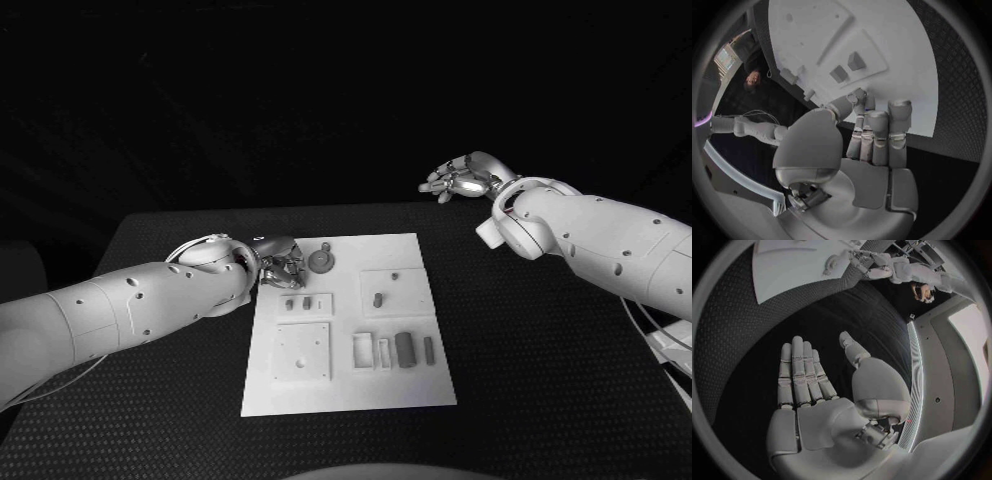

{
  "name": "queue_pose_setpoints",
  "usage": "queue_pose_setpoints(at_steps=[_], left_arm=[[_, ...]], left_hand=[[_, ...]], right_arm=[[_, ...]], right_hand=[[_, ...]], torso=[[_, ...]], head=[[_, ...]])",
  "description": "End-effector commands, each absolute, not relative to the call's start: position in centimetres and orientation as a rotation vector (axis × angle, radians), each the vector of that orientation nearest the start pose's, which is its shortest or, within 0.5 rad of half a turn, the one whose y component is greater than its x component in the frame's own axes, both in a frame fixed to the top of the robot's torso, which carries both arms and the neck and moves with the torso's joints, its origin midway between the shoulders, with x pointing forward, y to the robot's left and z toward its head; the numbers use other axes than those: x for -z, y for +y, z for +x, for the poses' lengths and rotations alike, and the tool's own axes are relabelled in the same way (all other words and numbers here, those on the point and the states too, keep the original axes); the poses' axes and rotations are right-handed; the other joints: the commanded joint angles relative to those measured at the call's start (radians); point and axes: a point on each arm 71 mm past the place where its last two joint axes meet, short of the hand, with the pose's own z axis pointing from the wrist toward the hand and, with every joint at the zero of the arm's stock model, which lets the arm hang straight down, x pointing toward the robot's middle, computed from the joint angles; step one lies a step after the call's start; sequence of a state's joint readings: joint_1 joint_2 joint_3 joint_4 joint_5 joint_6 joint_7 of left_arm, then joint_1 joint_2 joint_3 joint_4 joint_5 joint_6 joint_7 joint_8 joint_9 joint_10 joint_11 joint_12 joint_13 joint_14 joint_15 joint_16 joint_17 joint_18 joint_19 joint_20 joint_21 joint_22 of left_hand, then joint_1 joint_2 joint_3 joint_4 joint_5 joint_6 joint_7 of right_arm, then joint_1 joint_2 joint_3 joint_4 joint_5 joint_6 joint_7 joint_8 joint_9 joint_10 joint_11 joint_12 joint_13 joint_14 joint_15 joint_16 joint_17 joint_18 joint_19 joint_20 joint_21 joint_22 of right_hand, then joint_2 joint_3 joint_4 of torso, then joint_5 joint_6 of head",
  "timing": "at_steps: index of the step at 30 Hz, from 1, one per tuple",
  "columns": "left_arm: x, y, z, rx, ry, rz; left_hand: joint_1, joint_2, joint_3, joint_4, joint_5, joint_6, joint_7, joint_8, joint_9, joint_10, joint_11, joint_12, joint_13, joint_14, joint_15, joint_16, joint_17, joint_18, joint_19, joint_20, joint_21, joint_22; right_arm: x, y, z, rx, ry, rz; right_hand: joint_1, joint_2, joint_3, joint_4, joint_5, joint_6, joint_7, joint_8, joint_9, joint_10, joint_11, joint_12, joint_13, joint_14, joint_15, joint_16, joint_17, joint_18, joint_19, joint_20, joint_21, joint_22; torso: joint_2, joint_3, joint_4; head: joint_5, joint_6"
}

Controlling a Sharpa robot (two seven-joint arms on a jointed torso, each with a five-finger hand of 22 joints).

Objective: Assemble the parts on the task board

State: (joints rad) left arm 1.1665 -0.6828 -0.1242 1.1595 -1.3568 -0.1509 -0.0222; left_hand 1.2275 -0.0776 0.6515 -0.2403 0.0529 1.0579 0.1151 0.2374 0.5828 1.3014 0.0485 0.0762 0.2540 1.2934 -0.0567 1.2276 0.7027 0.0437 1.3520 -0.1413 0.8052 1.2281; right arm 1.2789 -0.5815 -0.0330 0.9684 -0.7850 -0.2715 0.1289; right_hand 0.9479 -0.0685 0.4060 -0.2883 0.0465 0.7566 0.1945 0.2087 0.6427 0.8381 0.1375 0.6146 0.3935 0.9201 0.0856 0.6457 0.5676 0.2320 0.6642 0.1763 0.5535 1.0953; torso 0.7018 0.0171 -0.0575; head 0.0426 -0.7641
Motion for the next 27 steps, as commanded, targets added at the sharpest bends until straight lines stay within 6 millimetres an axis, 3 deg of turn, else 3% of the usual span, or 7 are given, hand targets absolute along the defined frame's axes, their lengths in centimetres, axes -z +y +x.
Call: queue_pose_setpoints(at_steps=[1,27], left_arm=[[26.70,22.29,52.06,0.540,1.975,0.139],[27.67,21.69,51.77,0.506,2.001,0.193]], left_hand=[[-0.003,0.009,0.005,-0.002,0.002,0.005,0.000,0.004,-0.001,0.004,0.000,0.002,0.001,-0.002,-0.008,-0.004,-0.001,0.149,-0.002,-0.011,-0.004,-0.001],[-0.003,0.010,0.005,-0.004,0.002,0.003,0.000,0.004,-0.002,0.004,0.000,0.001,0.001,-0.004,-0.008,-0.004,-0.002,0.148,-0.005,-0.012,-0.005,-0.001]], right_arm=[[16.73,-23.46,58.93,-0.880,1.602,0.452],[16.74,-23.50,58.91,-0.880,1.603,0.452]], right_hand=[[-0.001,0.012,-0.008,-0.001,0.001,-0.006,0.022,0.005,-0.001,0.008,0.001,0.006,-0.001,0.001,0.003,-0.004,0.002,-0.011,-0.006,0.002,-0.005,0.002],[-0.001,0.012,-0.008,-0.001,0.001,-0.006,0.022,0.006,-0.001,0.008,0.001,0.007,-0.004,0.001,0.003,-0.006,0.004,-0.011,-0.006,0.002,-0.005,0.003]], torso=[[0.000,0.0001,0.0000],[0.000,0.0015,-0.0006]], head=[[0.000,0.000],[-0.005,-0.005]])
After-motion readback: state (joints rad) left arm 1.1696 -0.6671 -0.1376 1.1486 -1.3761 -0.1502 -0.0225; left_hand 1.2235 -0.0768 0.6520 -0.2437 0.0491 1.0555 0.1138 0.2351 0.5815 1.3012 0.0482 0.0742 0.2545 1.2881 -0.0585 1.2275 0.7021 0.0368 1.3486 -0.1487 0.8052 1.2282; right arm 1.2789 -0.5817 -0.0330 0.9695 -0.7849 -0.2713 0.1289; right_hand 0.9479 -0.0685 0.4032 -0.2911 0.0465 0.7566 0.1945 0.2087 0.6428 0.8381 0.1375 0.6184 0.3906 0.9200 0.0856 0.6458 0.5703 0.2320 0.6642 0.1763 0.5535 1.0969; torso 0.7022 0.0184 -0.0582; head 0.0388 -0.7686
